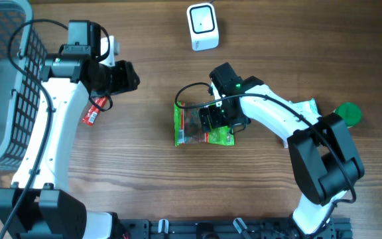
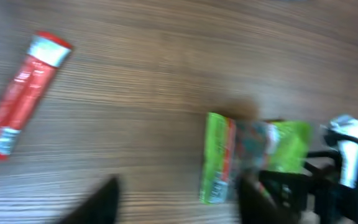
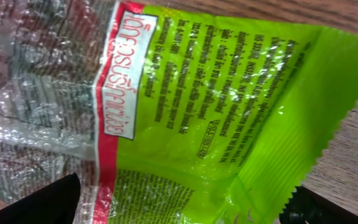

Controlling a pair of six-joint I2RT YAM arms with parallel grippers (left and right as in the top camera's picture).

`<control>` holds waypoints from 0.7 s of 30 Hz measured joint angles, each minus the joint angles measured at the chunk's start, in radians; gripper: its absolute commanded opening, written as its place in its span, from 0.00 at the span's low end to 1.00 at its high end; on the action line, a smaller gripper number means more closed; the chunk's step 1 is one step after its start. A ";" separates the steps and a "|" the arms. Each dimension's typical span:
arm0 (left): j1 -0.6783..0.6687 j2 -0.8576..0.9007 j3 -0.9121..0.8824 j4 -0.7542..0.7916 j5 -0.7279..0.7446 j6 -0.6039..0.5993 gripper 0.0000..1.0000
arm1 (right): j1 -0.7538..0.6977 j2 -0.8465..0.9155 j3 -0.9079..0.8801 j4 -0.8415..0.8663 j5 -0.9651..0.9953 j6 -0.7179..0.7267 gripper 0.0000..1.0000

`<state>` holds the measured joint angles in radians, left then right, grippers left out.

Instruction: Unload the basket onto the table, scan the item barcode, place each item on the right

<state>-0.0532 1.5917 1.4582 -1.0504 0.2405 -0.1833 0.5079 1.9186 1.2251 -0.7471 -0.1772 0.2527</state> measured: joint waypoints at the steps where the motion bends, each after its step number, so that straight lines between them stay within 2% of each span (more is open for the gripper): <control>1: 0.000 0.000 -0.001 0.000 0.018 -0.003 0.04 | 0.000 0.000 0.000 0.000 -0.010 -0.009 1.00; 8: -0.018 0.000 -0.139 0.063 0.100 -0.048 0.04 | -0.003 0.000 0.000 -0.001 -0.059 -0.031 1.00; 16: -0.089 0.011 -0.402 0.368 0.180 -0.101 0.04 | -0.063 0.000 -0.013 0.016 -0.185 -0.050 0.99; 21: -0.146 0.057 -0.463 0.501 0.193 -0.146 0.04 | -0.097 -0.011 -0.061 0.095 -0.289 -0.053 0.94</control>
<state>-0.1989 1.6489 0.9947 -0.5491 0.4335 -0.3290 0.4107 1.9076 1.1637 -0.6525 -0.4660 0.1997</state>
